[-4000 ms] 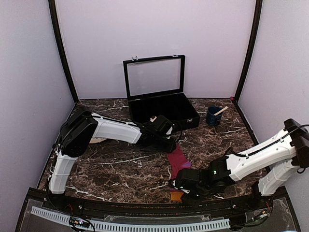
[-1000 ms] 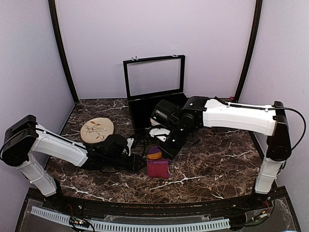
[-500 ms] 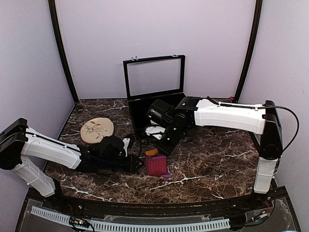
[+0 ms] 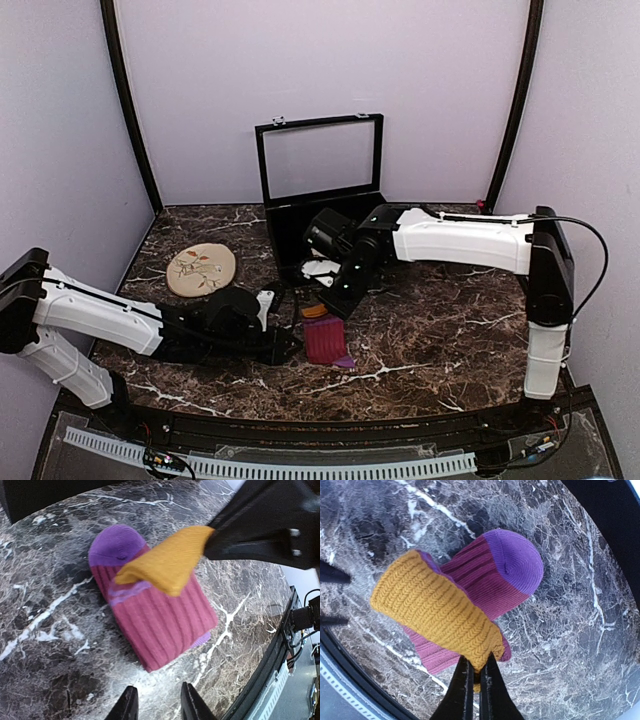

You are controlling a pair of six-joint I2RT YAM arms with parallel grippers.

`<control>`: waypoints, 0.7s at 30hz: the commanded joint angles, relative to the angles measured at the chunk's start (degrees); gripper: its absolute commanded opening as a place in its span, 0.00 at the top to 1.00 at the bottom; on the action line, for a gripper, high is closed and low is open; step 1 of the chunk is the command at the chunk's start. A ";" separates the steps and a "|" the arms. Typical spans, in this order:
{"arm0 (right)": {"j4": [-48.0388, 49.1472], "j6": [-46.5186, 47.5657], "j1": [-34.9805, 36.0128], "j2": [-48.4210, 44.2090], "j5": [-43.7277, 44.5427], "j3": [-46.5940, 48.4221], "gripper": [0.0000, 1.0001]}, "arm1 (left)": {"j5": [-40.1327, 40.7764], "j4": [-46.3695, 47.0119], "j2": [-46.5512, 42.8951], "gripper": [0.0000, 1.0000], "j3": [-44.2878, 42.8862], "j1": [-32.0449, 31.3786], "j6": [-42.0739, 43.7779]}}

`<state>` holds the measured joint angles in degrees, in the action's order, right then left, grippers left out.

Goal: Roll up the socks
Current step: Fold the sock at the center of the board.

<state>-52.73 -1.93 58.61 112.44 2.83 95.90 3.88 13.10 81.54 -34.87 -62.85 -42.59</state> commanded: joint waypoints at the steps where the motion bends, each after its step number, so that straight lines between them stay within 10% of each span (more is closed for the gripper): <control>1: 2.35 0.79 -0.84 1.31 0.30 -1.32 0.98 | -0.92 -0.79 0.62 0.68 -3.12 -1.01 2.76; 21: 5.69 1.08 -3.33 4.35 -0.59 -1.61 0.79 | -3.65 -3.35 14.19 0.69 -11.83 -1.93 3.31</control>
<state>-48.86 -0.97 56.27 115.83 2.50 93.73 0.38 11.44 93.82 -45.54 -64.51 -38.22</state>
